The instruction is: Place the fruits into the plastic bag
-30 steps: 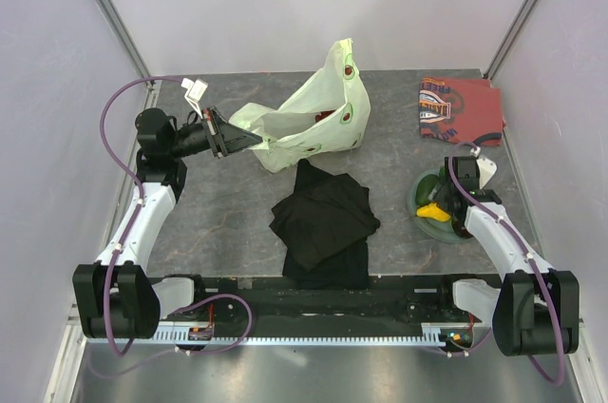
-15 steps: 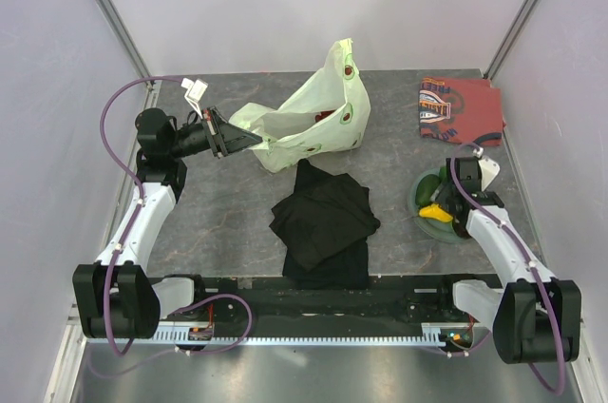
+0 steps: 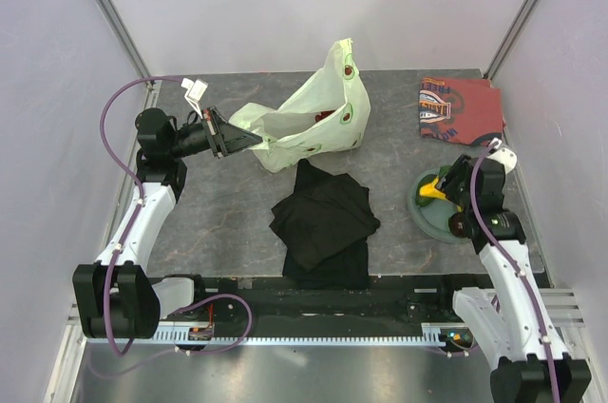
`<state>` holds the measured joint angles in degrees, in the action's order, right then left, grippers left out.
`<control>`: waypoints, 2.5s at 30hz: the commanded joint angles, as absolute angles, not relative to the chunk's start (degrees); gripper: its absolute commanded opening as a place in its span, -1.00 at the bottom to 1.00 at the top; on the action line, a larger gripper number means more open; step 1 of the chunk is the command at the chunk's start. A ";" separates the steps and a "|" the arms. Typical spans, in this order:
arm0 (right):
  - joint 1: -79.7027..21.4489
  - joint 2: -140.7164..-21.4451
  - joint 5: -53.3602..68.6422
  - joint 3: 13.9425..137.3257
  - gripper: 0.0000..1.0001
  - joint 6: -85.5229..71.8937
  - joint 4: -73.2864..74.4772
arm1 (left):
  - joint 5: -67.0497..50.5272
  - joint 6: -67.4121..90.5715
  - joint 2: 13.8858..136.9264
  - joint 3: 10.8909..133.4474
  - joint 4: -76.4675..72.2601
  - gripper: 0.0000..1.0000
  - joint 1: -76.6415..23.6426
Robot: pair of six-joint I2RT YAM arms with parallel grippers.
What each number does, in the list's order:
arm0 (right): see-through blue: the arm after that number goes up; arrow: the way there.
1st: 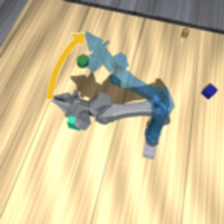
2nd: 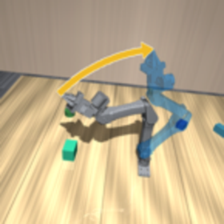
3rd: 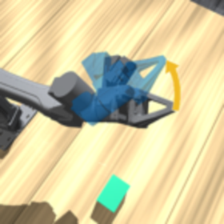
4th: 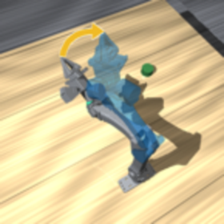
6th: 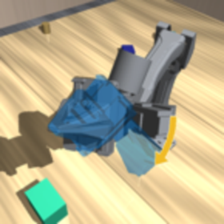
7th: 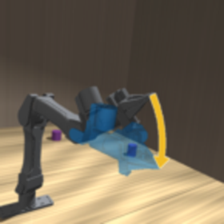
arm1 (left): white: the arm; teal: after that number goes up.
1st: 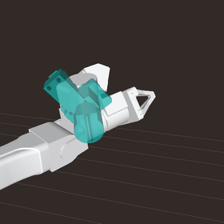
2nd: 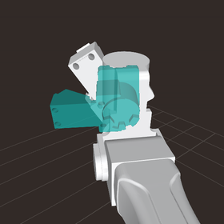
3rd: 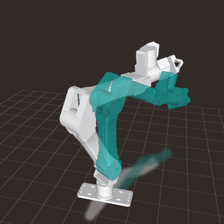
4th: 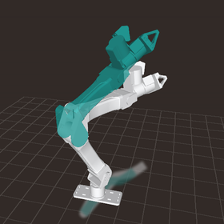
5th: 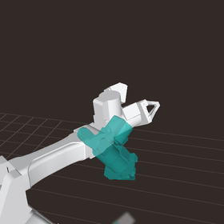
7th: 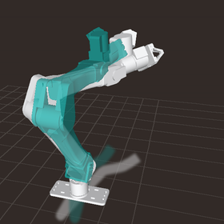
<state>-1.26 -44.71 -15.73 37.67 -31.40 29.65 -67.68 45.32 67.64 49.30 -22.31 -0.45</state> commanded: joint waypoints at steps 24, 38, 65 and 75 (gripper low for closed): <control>-30.13 -60.10 -5.50 66.68 -1.00 -16.98 7.03 | -67.94 42.45 67.32 50.27 -21.88 -0.97 -0.44; -44.12 -84.88 -19.76 89.99 -1.00 -7.56 9.23 | -67.85 42.54 68.03 50.10 -21.80 -0.97 -0.44; -43.86 -106.51 -27.25 100.01 -1.00 -11.07 23.72 | -67.94 41.66 67.68 50.27 -20.92 -0.97 -0.35; -39.91 -115.91 -20.31 104.15 -1.00 -15.91 25.84 | -67.94 42.01 68.29 50.36 -20.83 -0.97 -0.44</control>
